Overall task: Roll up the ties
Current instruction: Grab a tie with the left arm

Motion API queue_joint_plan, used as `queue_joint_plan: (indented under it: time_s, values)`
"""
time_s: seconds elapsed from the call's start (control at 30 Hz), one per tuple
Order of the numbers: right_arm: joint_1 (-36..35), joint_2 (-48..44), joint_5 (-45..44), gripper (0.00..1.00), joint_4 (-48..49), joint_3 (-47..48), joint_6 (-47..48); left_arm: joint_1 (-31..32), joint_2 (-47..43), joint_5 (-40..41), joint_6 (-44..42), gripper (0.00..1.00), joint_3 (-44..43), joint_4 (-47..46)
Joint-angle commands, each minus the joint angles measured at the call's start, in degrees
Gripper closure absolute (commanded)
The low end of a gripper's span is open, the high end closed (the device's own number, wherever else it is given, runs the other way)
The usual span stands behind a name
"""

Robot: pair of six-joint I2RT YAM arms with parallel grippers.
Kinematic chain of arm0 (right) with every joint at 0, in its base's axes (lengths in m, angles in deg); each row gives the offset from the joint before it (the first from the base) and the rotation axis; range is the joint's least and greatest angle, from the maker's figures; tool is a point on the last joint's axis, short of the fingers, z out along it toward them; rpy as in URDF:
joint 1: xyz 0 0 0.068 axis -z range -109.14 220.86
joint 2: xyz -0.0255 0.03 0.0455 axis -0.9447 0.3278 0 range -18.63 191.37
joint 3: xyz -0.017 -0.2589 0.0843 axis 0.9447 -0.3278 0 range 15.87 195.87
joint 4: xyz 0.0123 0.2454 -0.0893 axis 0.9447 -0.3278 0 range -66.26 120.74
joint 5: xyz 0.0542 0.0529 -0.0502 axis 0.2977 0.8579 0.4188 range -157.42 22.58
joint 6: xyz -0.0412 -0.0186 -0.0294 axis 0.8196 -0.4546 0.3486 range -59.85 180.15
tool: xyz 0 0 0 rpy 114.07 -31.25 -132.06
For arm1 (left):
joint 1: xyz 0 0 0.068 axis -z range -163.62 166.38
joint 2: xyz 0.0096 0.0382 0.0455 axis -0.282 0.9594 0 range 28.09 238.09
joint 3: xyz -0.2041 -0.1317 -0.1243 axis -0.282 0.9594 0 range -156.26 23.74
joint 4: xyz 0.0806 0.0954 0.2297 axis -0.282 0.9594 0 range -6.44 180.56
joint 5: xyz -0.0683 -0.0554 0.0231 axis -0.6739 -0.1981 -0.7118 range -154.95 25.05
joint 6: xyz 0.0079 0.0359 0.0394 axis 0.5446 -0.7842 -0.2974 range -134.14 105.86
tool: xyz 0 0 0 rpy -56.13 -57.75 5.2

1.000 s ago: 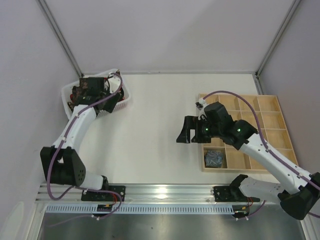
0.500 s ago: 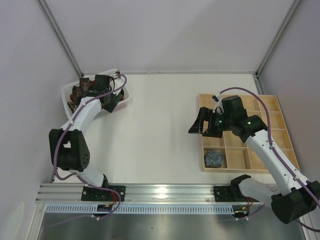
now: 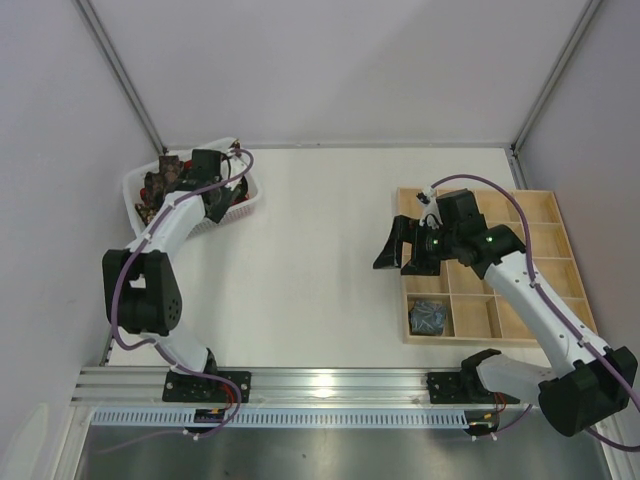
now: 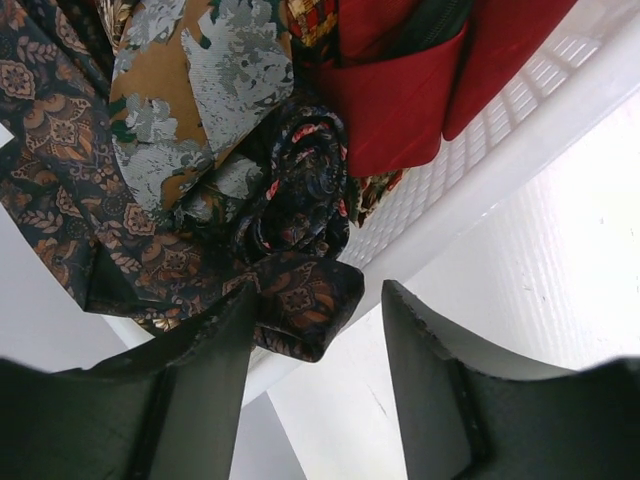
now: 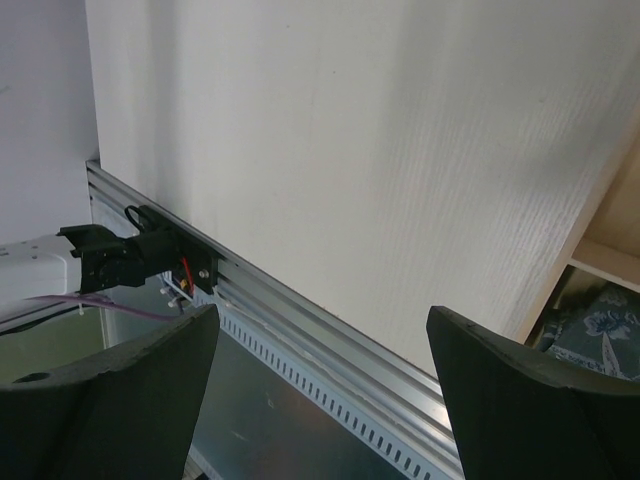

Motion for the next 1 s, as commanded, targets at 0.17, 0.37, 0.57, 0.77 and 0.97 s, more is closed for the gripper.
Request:
queue_joint_plan:
  time_s: [0.17,0.37,0.57,0.77,0.97]
  values:
    - [-0.05,0.62,0.69,0.08,0.65,1.72,1.51,-1.26,1.02,2.20,-0.36,0.53,-2.85,-1.75]
    - [-0.13,0.71,0.42,0.08,0.56,1.81,1.60,-1.35,0.93,2.72,0.17,0.85,-2.23,-2.37]
    - [-0.13,0.71,0.07,0.08,0.56,2.16,1.51,-1.35,0.23,3.43,1.13,0.99,-2.23,-2.37]
    - [-0.13,1.32,-0.11,0.07,0.82,2.42,1.25,-1.35,-3.72,7.55,9.65,1.00,-10.38,3.15]
    - [-0.04,2.29,-0.02,0.07,1.26,4.53,0.90,-1.35,-16.98,-1.54,22.65,0.99,-21.45,5.98]
